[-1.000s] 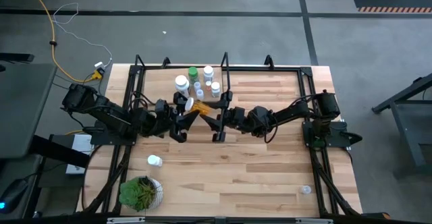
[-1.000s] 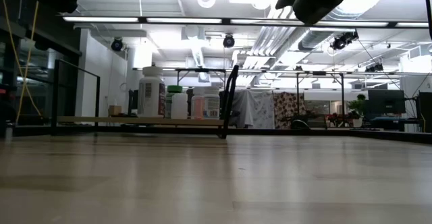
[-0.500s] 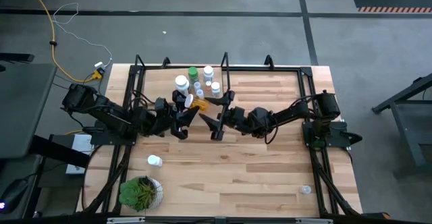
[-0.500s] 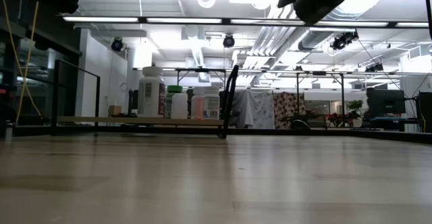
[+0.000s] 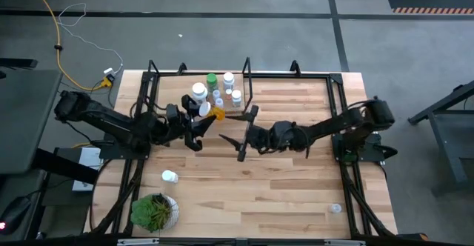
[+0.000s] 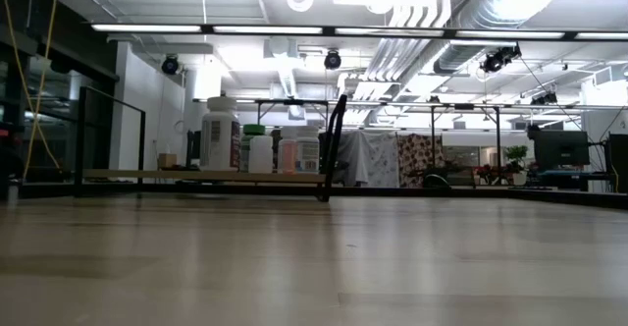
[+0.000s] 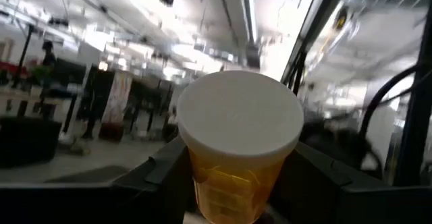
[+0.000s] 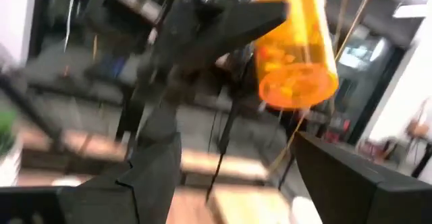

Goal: Pick and place medicine bottles onto shelf by color
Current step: Put the orange pill bottle on the shelf

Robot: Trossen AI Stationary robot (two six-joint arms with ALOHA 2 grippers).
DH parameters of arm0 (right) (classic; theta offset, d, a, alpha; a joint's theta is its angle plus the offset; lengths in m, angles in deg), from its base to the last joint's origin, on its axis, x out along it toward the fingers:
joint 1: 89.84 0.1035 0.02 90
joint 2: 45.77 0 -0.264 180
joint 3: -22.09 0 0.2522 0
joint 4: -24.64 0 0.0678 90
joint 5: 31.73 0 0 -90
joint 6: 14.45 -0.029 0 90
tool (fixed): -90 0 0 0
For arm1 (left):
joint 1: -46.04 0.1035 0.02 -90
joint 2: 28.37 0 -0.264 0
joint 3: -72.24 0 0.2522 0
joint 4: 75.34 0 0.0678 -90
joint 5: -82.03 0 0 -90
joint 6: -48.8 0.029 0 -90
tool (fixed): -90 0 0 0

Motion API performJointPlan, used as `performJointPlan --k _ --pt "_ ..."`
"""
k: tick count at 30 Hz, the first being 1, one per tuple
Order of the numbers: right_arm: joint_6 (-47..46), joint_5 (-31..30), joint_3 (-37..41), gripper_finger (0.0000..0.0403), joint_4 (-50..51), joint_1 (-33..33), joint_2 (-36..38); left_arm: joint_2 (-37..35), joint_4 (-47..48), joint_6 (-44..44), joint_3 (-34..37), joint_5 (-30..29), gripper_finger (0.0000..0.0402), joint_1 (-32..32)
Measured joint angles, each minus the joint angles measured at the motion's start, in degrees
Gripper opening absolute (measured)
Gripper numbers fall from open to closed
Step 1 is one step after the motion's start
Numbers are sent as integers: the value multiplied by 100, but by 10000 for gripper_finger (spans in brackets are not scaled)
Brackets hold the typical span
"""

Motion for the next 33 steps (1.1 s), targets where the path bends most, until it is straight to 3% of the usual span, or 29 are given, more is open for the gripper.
performJointPlan --k 6,12,16,23,28,33 --pt "-345 -480 0 277 1959 79 662 -503 1903 -215 -2 -381 180 -101" --pt "-453 -1114 0 277 2742 267 798 -549 4368 -585 -400 -1613 180 -444" --pt "-733 -1359 0 277 3247 312 798 -480 6334 -1425 -719 -2600 180 -671" --pt "-1009 -1575 0 277 3673 310 798 -480 8545 -3656 -738 -3867 180 -923" --pt "-1015 -1645 0 277 3678 310 798 -432 9364 -5268 -357 -4514 180 -851" --pt "-1091 -1645 0 277 3747 306 798 -432 9243 -6050 188 -4375 180 -462"
